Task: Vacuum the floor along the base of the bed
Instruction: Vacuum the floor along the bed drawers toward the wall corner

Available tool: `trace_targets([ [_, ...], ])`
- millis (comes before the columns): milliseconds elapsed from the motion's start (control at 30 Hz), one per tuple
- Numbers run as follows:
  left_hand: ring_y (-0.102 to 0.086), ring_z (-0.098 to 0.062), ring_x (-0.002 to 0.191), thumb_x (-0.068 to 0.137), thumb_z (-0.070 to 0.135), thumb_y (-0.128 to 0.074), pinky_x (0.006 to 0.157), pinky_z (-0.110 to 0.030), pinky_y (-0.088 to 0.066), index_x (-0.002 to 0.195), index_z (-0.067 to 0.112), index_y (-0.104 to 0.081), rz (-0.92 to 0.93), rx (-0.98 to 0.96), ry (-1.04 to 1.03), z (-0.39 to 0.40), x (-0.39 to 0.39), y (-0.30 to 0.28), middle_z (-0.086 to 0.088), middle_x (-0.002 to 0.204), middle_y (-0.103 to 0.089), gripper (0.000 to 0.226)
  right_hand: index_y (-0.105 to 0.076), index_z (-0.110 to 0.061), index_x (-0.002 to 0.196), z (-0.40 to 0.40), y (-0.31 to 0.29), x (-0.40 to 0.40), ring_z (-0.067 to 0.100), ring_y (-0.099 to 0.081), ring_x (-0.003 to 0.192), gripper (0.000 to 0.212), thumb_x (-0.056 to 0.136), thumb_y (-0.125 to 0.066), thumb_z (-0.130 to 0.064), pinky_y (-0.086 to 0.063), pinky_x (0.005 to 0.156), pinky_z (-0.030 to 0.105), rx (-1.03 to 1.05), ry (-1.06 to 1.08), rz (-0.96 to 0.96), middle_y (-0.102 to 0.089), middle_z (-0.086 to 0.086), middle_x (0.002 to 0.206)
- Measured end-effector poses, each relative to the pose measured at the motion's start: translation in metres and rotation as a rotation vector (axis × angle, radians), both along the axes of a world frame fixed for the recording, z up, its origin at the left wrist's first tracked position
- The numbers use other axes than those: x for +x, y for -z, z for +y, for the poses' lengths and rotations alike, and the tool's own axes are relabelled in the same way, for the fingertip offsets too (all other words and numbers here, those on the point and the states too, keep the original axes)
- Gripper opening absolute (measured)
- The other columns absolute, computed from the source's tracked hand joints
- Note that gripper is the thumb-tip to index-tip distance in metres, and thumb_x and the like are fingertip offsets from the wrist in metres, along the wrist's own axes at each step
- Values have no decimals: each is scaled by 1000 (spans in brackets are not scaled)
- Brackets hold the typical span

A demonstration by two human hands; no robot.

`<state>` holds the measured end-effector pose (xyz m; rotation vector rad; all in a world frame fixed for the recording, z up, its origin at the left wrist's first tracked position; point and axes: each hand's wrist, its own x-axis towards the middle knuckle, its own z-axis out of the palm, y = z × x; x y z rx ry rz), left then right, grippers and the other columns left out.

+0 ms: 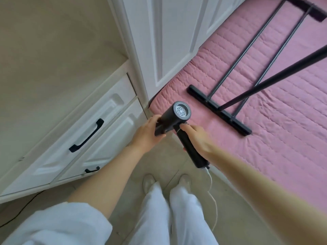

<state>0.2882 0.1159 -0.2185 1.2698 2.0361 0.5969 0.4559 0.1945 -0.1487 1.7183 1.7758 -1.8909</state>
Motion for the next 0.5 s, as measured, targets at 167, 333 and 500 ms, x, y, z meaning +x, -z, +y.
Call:
trace_targets([
  [167, -55, -25, 119, 82, 17, -69, 90, -40, -49, 137, 25, -43, 44, -2, 83, 5, -6, 115, 2, 134, -55, 61, -58, -1, 84, -1, 111, 0, 18, -62, 52, 43, 85, -59, -45, -52, 57, 34, 102, -18, -29, -59, 2, 63],
  [333, -40, -28, 138, 78, -9, -54, 111, -49, -38, 138, 6, -50, 235, 273, 147, 11, -15, 228, -11, 142, -51, 62, -56, -16, 74, -10, 226, 3, 24, -66, 61, 46, 71, -58, -62, -56, 66, 46, 228, -42, -98, -65, -1, 63],
  [500, -32, -29, 143, 93, 9, -45, 118, -45, -27, 140, 6, -50, 453, 597, 189, 37, -20, 279, -10, 149, -44, 47, -54, -21, 76, -27, 329, -1, 22, -62, 62, 52, 67, -51, -73, -52, 61, 39, 262, -89, -124, -64, -2, 67],
])
